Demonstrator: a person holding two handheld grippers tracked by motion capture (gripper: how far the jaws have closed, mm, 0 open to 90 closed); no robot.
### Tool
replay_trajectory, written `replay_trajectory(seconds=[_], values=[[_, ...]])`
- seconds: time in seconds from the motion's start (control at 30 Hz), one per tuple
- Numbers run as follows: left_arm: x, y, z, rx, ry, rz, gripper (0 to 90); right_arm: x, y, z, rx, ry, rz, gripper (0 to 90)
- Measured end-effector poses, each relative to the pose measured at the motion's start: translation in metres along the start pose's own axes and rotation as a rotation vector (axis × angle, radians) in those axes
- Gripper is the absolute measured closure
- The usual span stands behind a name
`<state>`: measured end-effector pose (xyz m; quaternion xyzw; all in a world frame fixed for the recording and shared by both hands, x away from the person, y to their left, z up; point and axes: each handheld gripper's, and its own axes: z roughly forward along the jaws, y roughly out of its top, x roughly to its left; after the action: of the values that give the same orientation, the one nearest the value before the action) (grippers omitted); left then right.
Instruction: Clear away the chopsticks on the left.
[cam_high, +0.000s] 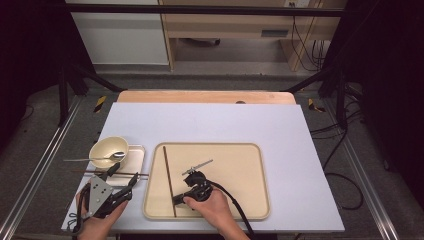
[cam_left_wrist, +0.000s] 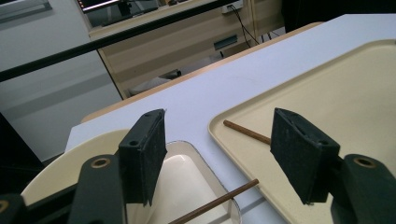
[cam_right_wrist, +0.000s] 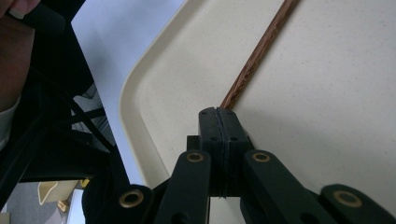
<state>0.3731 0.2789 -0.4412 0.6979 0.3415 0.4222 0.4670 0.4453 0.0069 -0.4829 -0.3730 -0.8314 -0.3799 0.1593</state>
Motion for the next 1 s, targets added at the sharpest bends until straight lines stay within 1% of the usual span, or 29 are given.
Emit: replay_trajectory(seconds=[0.17,0.27,0.43,0.47,0.53,0.57,0.67,0.73,0.93,1.0], values=[[0.002,0.000,0.000,-0.004,0.007,-0.004,35.7,0.005,0.004,0.006,0.008,-0.001,-0.003,90.0],[0.003,0.000,-0.001,-0.004,0.009,-0.006,35.8,0.008,0.009,0.013,0.015,0.003,-0.022,90.0],[0.004,-0.001,-0.002,-0.007,0.015,-0.013,35.8,0.012,0.014,0.019,0.021,0.005,-0.007,90.0],[0.004,-0.001,-0.002,-0.007,0.015,-0.013,35.8,0.012,0.015,0.021,0.018,0.003,-0.024,90.0],[0.004,-0.001,-0.002,-0.008,0.015,-0.010,35.8,0.014,0.017,0.023,0.021,0.006,-0.016,90.0],[0.004,-0.001,-0.002,-0.008,0.015,-0.010,35.8,0.014,0.018,0.024,0.020,0.005,-0.026,90.0],[0.004,-0.001,-0.002,-0.005,0.015,-0.010,35.8,0.015,0.020,0.027,0.020,0.006,-0.028,90.0],[0.005,-0.001,-0.002,-0.007,0.017,-0.011,35.8,0.016,0.021,0.029,0.018,0.009,-0.021,90.0],[0.005,-0.001,-0.002,-0.005,0.016,-0.009,35.8,0.018,0.023,0.033,0.021,0.009,-0.026,90.0],[0.005,-0.001,-0.002,-0.005,0.016,-0.009,35.8,0.018,0.024,0.033,0.022,0.011,-0.021,90.0]])
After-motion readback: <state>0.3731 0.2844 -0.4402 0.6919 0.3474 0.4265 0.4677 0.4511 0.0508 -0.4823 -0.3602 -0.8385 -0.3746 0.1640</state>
